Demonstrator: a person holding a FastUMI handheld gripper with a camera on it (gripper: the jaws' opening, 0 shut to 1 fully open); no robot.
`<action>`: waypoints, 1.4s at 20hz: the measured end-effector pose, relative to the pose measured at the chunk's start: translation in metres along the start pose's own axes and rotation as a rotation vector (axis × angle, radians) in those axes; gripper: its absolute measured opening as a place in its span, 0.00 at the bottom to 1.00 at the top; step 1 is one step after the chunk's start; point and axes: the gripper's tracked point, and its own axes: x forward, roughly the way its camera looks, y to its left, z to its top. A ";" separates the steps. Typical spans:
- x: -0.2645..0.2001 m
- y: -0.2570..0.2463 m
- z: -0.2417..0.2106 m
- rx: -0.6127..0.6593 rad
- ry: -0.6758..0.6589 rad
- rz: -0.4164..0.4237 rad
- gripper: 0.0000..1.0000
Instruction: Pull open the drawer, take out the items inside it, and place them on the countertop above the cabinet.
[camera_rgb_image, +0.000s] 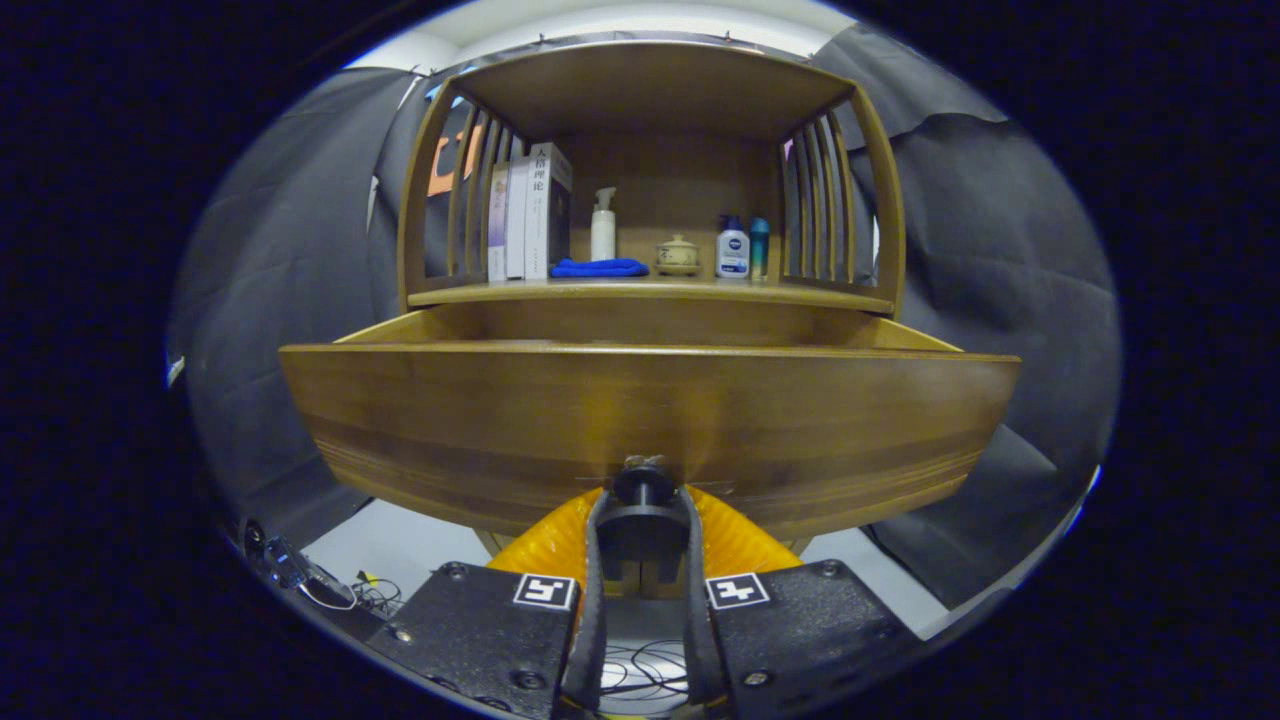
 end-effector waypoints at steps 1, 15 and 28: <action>-0.006 0.001 -0.004 0.001 0.005 0.009 0.34; -0.049 0.003 -0.028 -0.035 0.068 0.070 0.35; -0.110 0.020 0.043 -0.044 0.072 0.237 0.98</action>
